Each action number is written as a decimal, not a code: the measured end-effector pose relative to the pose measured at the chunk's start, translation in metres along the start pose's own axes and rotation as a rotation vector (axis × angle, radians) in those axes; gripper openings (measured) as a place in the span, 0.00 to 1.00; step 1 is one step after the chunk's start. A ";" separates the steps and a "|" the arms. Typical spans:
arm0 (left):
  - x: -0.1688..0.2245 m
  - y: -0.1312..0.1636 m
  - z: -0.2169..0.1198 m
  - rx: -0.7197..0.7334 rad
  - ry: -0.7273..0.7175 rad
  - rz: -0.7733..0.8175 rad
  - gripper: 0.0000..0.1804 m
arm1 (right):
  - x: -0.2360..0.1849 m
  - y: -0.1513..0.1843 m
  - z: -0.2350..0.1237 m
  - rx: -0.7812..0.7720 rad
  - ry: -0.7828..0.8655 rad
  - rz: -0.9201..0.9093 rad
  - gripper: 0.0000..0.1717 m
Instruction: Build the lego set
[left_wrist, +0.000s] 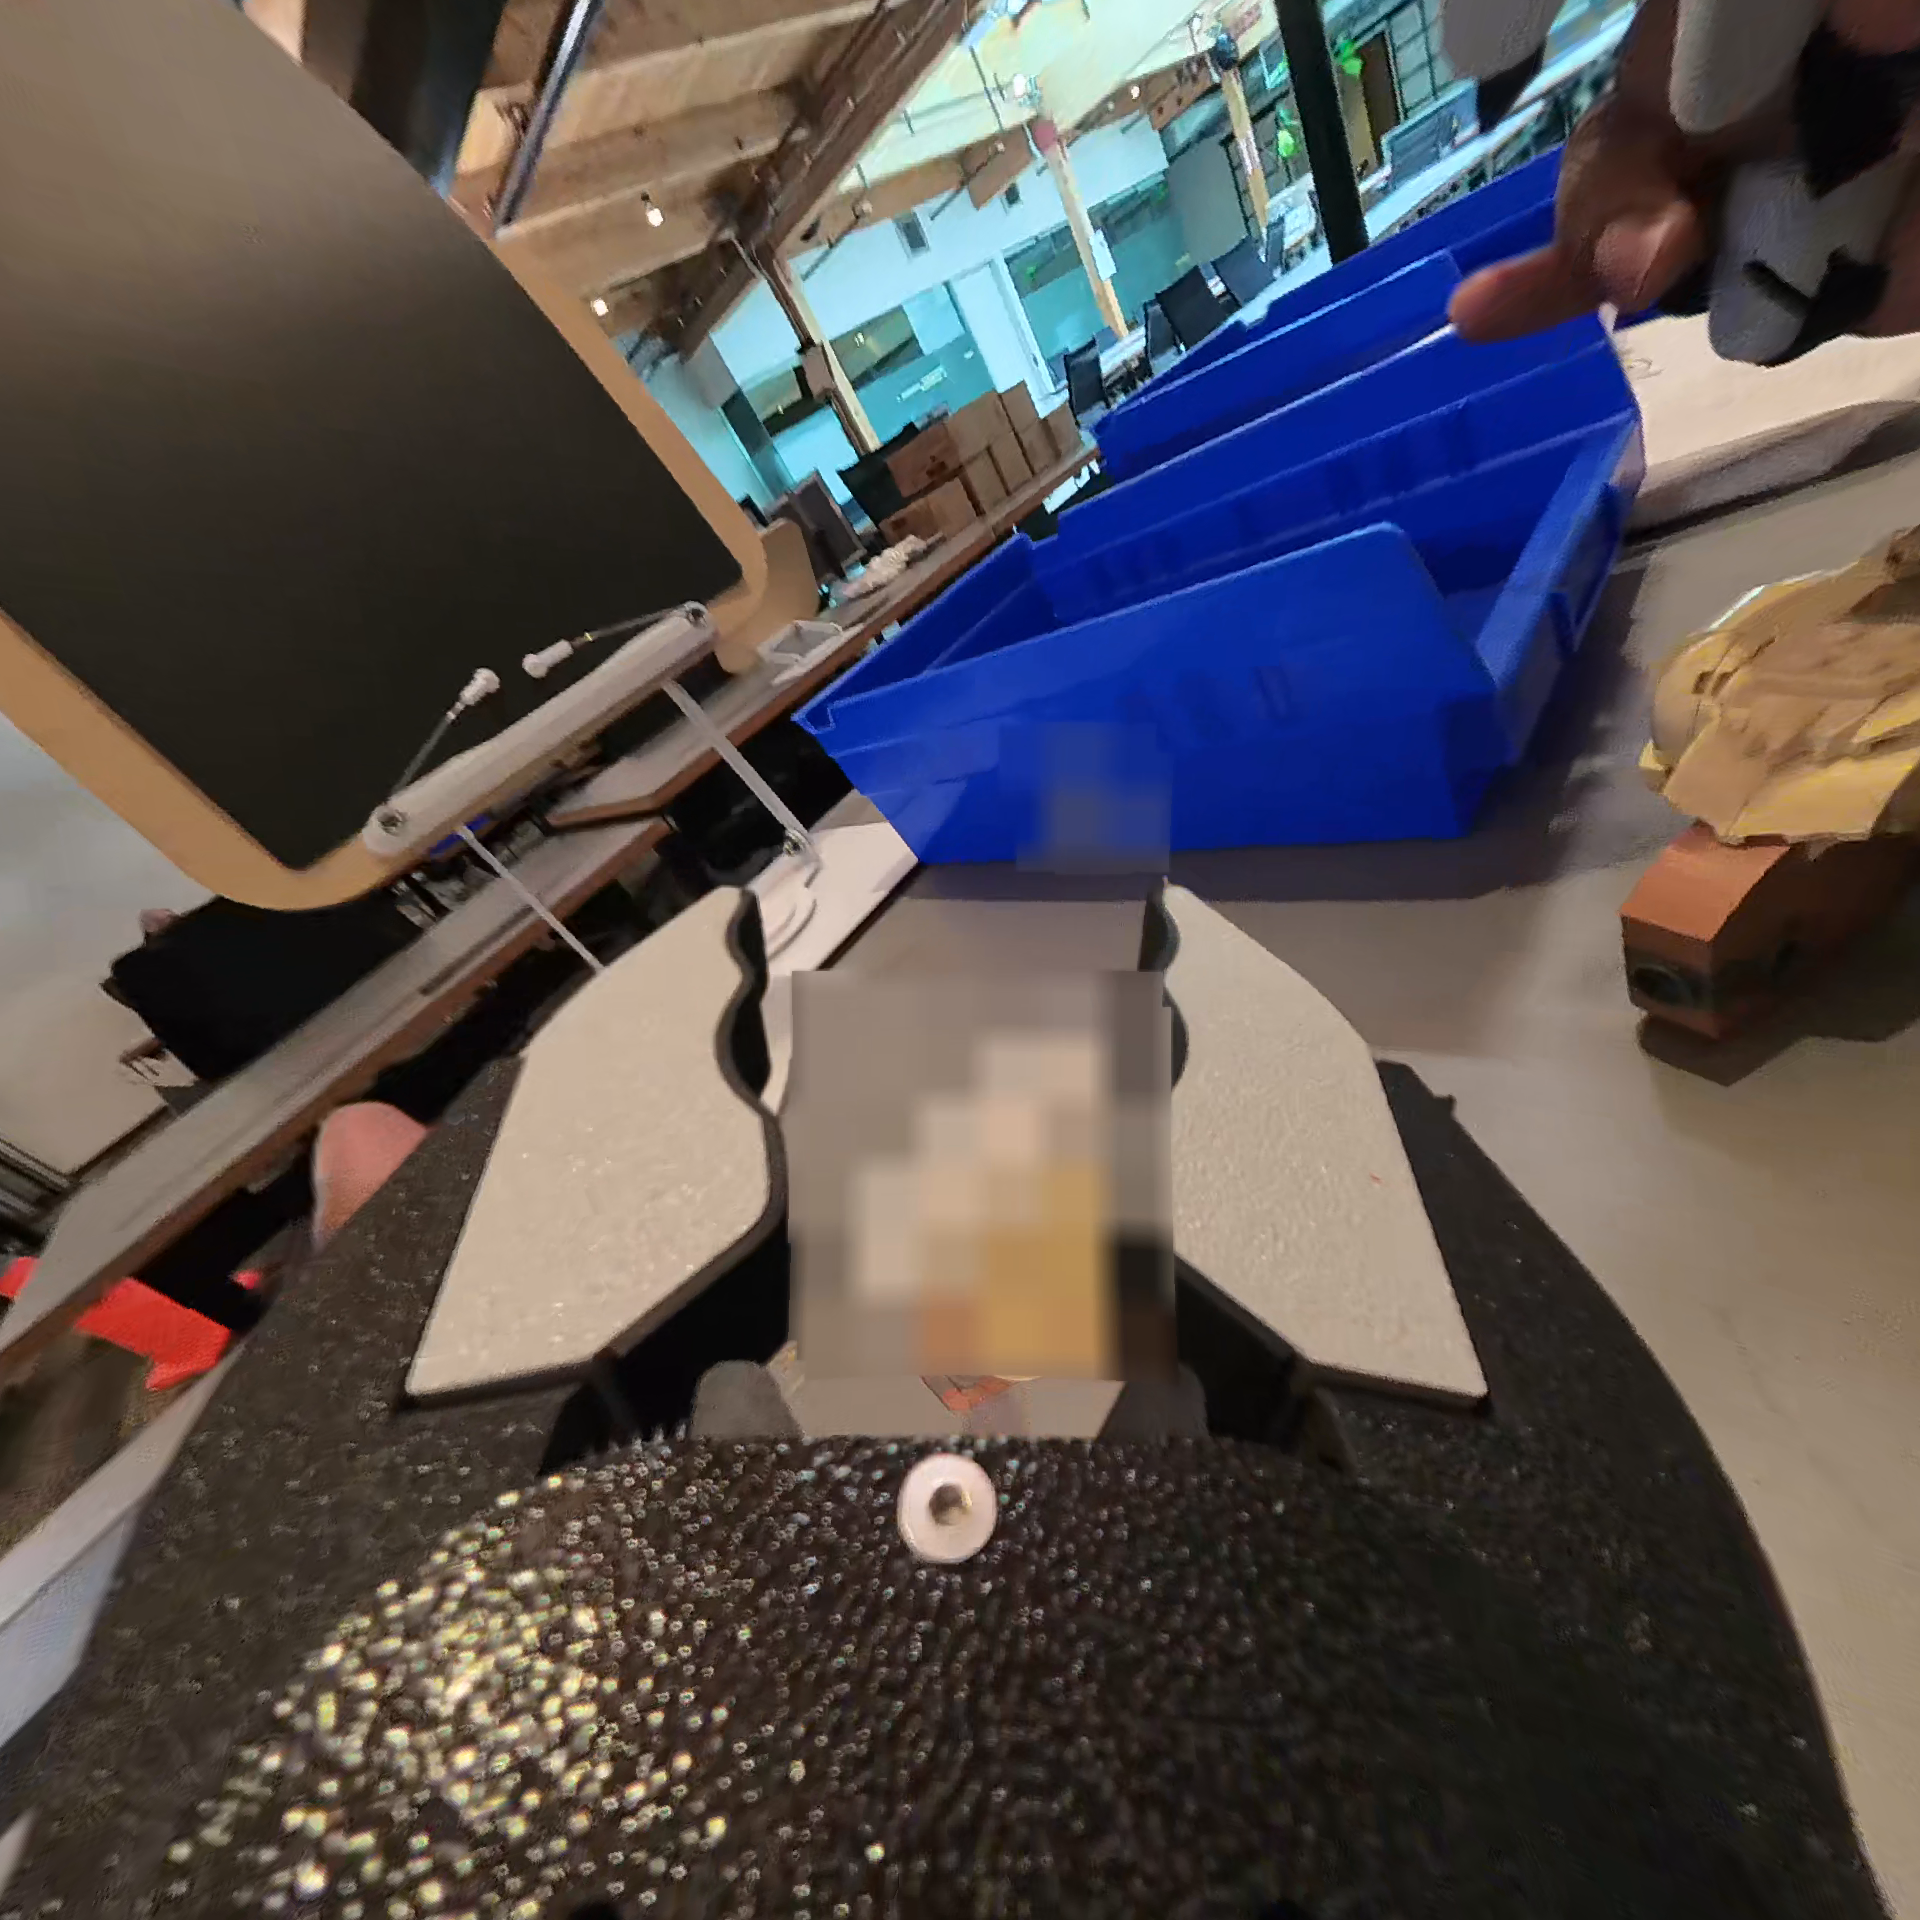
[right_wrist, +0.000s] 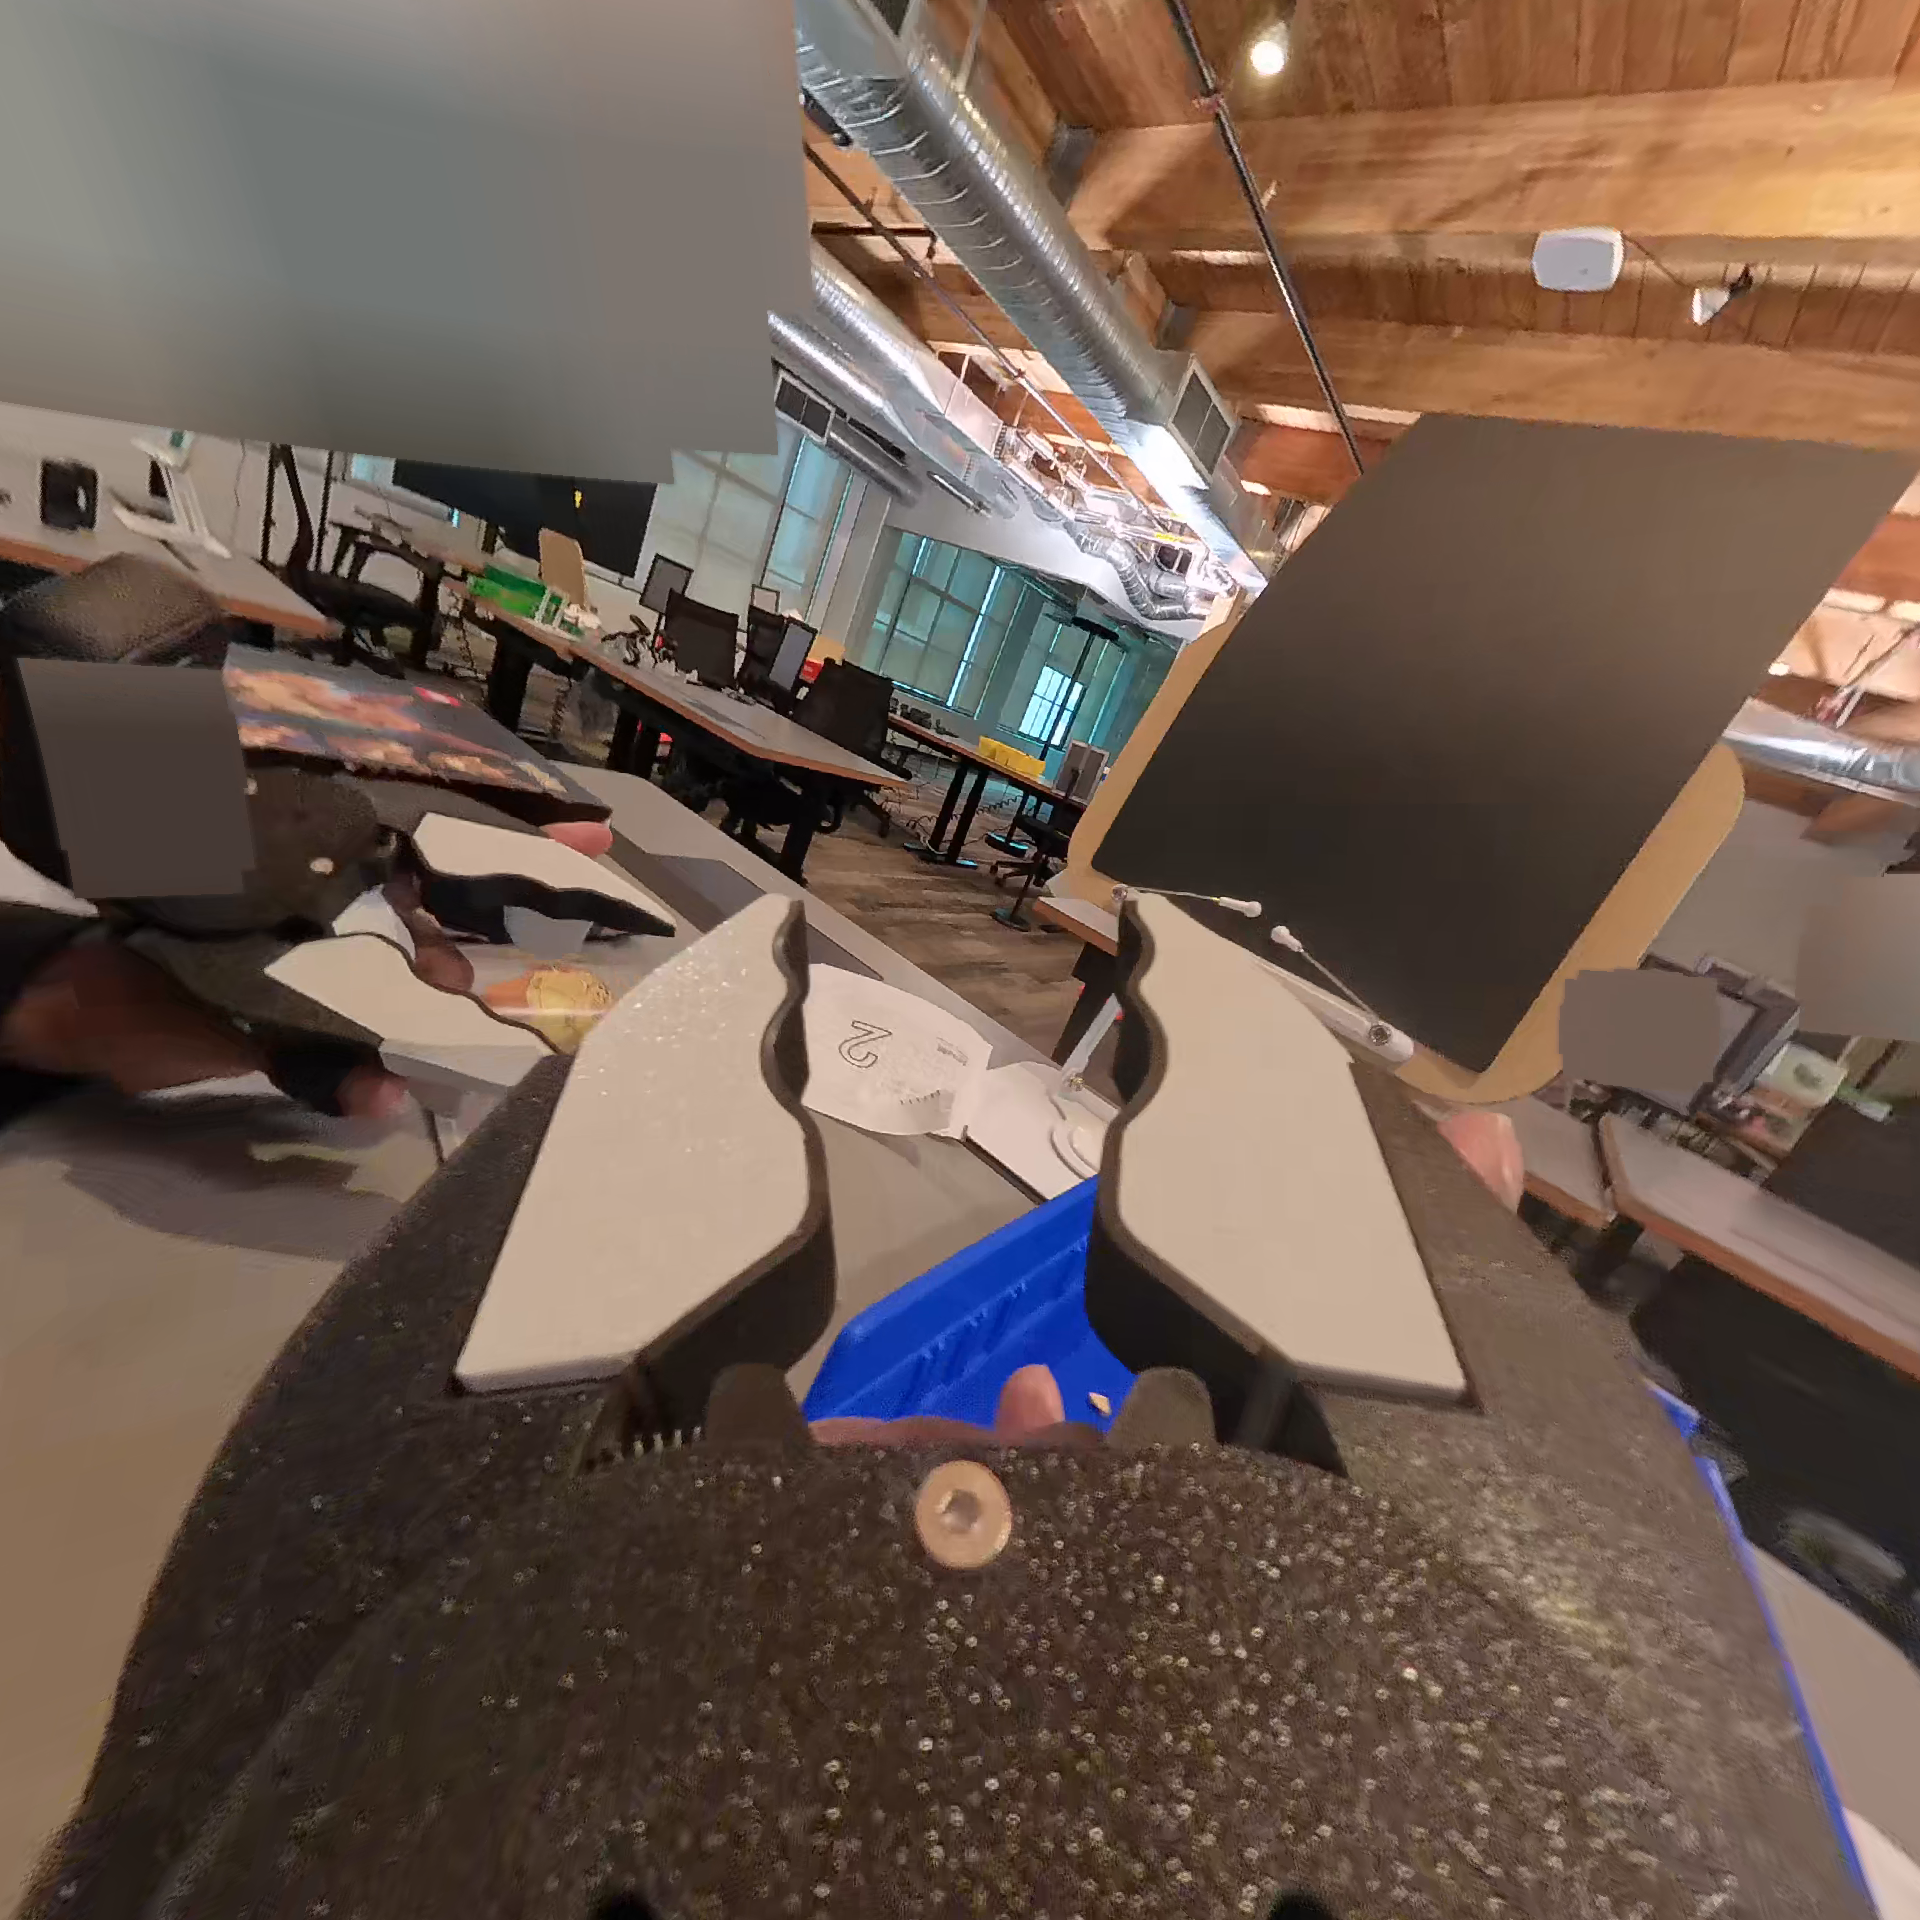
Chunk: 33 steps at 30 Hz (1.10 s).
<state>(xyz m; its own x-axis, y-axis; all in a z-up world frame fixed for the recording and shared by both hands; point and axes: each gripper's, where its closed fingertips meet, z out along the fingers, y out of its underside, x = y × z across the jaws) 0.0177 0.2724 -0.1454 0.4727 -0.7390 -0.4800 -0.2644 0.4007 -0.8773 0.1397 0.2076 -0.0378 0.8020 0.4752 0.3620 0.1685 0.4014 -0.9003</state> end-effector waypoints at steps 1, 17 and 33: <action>0.002 0.004 0.001 -0.023 0.014 -0.009 0.38 | -0.001 0.003 0.000 -0.003 -0.002 -0.022 0.33; 0.048 0.025 0.000 -0.216 0.209 0.086 0.25 | 0.011 0.044 -0.015 -0.229 -0.019 0.058 0.33; 0.078 -0.031 0.018 -0.058 0.402 -0.398 0.25 | 0.020 -0.020 -0.027 0.252 -0.158 0.709 0.65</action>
<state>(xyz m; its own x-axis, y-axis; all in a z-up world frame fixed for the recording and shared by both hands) 0.0779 0.2121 -0.1557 0.1915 -0.9795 -0.0620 -0.1822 0.0266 -0.9829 0.1679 0.1882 -0.0188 0.5753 0.7839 -0.2337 -0.5061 0.1167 -0.8546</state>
